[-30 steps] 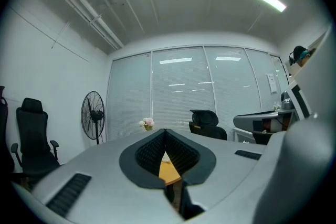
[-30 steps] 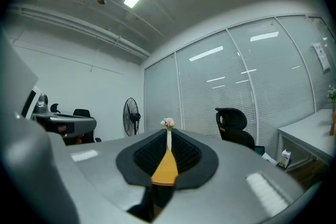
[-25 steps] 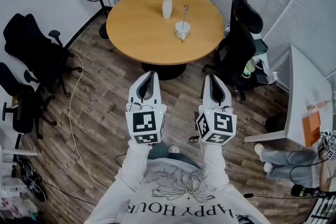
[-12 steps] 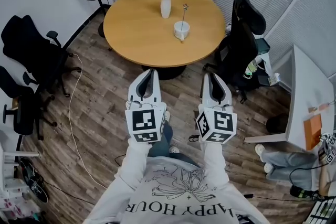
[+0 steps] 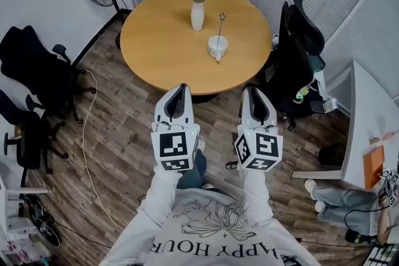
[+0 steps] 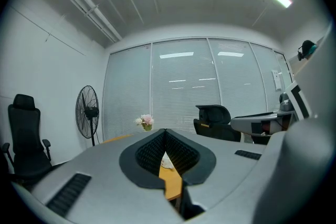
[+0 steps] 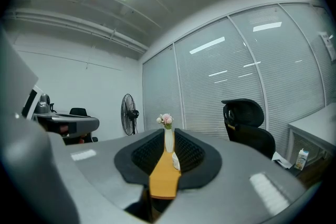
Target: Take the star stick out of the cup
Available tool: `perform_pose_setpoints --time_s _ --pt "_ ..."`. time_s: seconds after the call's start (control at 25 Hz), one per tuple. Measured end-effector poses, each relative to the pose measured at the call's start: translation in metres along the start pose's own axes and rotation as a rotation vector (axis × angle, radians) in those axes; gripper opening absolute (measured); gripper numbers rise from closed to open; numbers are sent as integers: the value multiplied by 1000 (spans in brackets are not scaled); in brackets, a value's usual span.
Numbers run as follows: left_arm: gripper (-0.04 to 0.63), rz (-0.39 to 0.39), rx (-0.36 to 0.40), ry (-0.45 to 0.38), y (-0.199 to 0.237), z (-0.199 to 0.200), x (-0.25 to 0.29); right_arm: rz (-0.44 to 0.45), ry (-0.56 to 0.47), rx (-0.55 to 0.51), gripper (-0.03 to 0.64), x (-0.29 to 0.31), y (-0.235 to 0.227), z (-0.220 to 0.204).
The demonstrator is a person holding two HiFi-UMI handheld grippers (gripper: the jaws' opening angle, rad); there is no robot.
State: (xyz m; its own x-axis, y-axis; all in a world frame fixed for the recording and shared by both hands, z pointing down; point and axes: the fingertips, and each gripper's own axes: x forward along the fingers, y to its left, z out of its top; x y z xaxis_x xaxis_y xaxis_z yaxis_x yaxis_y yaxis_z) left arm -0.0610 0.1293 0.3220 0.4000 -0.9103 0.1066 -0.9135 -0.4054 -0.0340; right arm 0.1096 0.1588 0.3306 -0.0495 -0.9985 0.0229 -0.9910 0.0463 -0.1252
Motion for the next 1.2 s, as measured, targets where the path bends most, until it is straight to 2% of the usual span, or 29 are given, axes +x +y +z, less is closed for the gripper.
perform_pose_setpoints --time_s 0.24,0.64,1.2 --pt "6 -24 -6 10 18 -1 45 -21 31 6 55 46 -5 -11" --pt "6 -58 -25 11 50 9 119 -50 25 -21 55 124 -5 3" --pt "6 -83 -25 13 99 15 206 -71 38 -9 55 222 0 -2"
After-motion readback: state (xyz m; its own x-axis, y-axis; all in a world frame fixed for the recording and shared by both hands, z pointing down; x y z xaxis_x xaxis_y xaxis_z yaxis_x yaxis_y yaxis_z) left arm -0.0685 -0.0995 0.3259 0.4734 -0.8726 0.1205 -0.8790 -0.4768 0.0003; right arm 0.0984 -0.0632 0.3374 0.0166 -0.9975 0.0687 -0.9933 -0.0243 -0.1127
